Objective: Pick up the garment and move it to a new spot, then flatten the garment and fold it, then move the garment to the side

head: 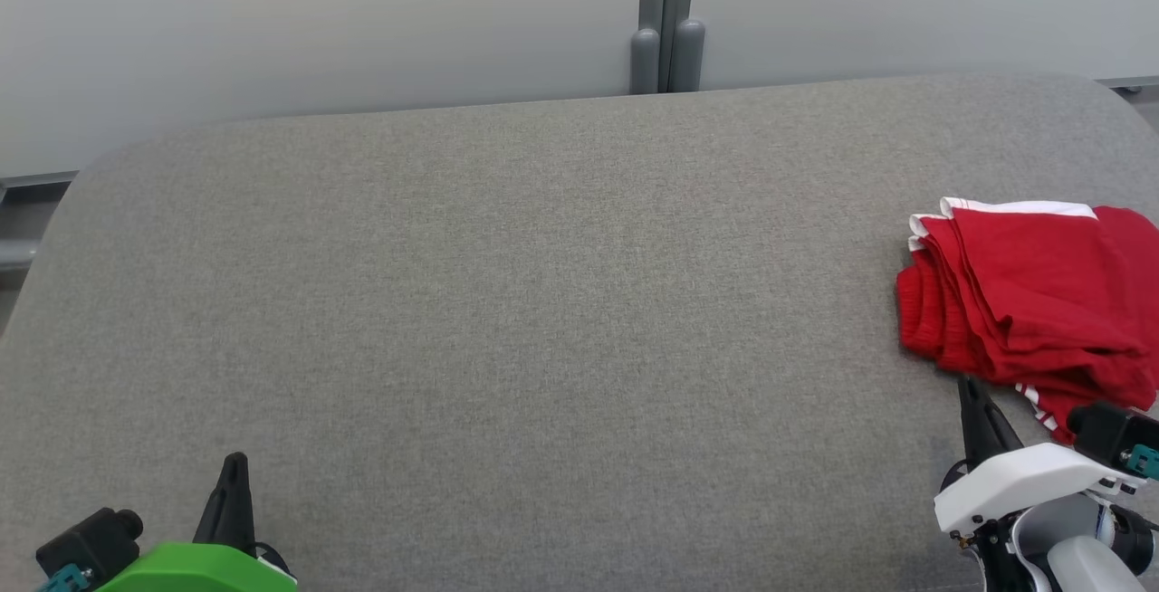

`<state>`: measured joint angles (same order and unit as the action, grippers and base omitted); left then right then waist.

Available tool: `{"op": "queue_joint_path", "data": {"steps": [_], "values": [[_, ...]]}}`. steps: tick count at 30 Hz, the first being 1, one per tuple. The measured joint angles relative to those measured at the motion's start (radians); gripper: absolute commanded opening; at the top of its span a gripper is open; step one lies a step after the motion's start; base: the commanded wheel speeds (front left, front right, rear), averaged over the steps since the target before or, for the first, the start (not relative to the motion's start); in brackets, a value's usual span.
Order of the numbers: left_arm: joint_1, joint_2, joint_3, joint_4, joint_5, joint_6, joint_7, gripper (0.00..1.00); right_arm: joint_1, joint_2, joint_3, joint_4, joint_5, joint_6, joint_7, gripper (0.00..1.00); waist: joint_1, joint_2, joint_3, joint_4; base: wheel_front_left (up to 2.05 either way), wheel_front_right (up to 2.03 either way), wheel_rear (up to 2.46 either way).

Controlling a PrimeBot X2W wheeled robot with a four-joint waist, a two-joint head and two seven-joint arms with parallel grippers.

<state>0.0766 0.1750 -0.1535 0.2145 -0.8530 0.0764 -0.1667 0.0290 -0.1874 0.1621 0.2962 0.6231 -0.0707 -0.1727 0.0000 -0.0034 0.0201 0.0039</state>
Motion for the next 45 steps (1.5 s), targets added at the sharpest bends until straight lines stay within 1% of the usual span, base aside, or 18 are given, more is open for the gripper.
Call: {"op": "queue_joint_path", "data": {"steps": [3, 6, 8, 14, 17, 24, 26, 30, 36, 45], "values": [[-0.001, -0.002, 0.012, 0.002, -0.021, -0.007, 0.009, 0.0, 0.0, 0.004, -0.011, 0.0, 0.034, 0.009, 0.014, 0.0, 0.0, 0.0, -0.001, 0.0, 0.0, 0.0, 0.0], [-0.001, -0.004, 0.021, 0.003, -0.053, -0.017, 0.022, 0.0, -0.001, 0.008, -0.023, 0.0, 0.069, 0.011, 0.025, 0.0, 0.0, 0.0, -0.001, 0.0, 0.0, 0.0, 0.0], [-0.002, -0.007, 0.024, 0.003, -0.071, -0.024, 0.03, 0.0, -0.002, 0.012, -0.03, -0.001, 0.093, 0.02, 0.031, 0.0, 0.0, 0.0, -0.002, 0.0, 0.0, 0.0, 0.0], [-0.016, -0.022, 0.038, 0.005, -0.128, -0.034, 0.045, 0.0, -0.009, 0.029, -0.05, -0.001, 0.166, 0.031, 0.052, 0.0, 0.0, 0.0001, -0.003, -0.001, 0.0, 0.0, 0.0], [-0.02, -0.028, 0.05, 0.006, -0.149, -0.042, 0.054, 0.0, -0.014, 0.03, -0.061, -0.001, 0.199, 0.042, 0.061, 0.0, 0.0, 0.0, -0.004, -0.001, 0.0, 0.0, 0.0], [-0.026, -0.035, 0.063, 0.011, -0.213, -0.058, 0.079, 0.0, -0.021, 0.04, -0.086, -0.002, 0.283, 0.053, 0.086, 0.0, 0.0, 0.0, -0.005, -0.001, 0.0, 0.0, 0.0], [-0.036, -0.037, 0.074, 0.014, -0.245, -0.064, 0.09, 0.0, -0.022, 0.048, -0.096, -0.002, 0.317, 0.062, 0.096, 0.0, 0.0, 0.0, -0.006, -0.001, 0.0, 0.0, 0.0], [-0.037, -0.04, 0.087, 0.019, -0.276, -0.076, 0.105, 0.0, -0.024, 0.06, -0.109, -0.002, 0.365, 0.072, 0.109, 0.0, 0.0, 0.0, -0.007, -0.002, 0.0, 0.0, 0.0], [-0.044, -0.06, 0.097, 0.027, -0.332, -0.086, 0.123, 0.0, -0.036, 0.064, -0.131, -0.002, 0.435, 0.083, 0.128, 0.0, 0.0, 0.0001, -0.008, -0.002, 0.0, 0.0, 0.0], [-0.061, -0.067, 0.122, 0.031, -0.404, -0.104, 0.15, 0.0, -0.043, 0.08, -0.16, -0.003, 0.53, 0.103, 0.153, 0.0, 0.0, 0.0001, -0.01, -0.002, 0.0, 0.0, 0.0]]}}
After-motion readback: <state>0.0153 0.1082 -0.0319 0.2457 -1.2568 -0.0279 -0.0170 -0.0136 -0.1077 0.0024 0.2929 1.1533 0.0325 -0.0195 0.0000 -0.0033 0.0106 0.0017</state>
